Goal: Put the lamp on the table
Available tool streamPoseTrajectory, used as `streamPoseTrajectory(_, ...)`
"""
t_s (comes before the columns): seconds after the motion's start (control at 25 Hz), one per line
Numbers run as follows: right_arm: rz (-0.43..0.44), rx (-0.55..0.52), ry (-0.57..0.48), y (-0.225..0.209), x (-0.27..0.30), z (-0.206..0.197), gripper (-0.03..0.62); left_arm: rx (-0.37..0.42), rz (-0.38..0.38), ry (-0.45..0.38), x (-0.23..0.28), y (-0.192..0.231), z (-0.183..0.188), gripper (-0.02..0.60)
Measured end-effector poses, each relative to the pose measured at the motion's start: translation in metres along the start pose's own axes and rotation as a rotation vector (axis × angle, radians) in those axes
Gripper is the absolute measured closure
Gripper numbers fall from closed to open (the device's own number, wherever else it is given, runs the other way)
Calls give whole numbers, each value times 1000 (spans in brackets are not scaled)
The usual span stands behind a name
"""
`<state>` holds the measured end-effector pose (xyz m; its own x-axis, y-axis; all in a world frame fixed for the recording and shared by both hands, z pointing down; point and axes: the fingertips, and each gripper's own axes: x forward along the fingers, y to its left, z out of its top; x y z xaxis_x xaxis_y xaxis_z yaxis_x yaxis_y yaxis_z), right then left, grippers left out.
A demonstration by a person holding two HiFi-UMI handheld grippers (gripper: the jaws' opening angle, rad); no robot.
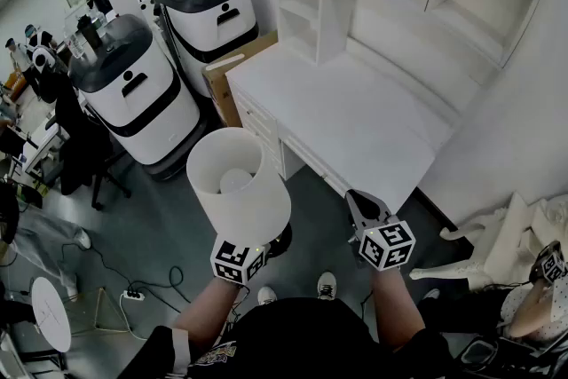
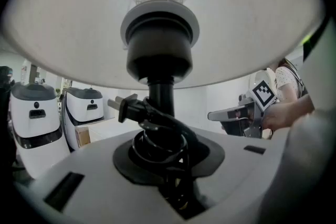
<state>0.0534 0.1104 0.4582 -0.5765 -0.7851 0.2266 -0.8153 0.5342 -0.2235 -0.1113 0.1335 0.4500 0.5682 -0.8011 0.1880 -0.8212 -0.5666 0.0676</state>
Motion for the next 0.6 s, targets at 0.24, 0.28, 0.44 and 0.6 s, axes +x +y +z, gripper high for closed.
streamPoseTrajectory(0.24, 6, -2, -5, 8, 0, -1, 569, 1, 0, -9, -7, 2, 0, 479)
streamPoseTrajectory(0.28, 8, -3, -8, 10, 0, -1, 569, 2, 1, -11, -8, 2, 0, 479)
streamPoseTrajectory(0.44, 12, -4, -12, 14, 0, -1, 569, 8, 6, -17, -12, 4, 2, 479)
streamPoseTrajectory(0.6, 10, 0, -16, 14, -1, 0, 569, 8, 11, -24, -15, 5, 3, 479)
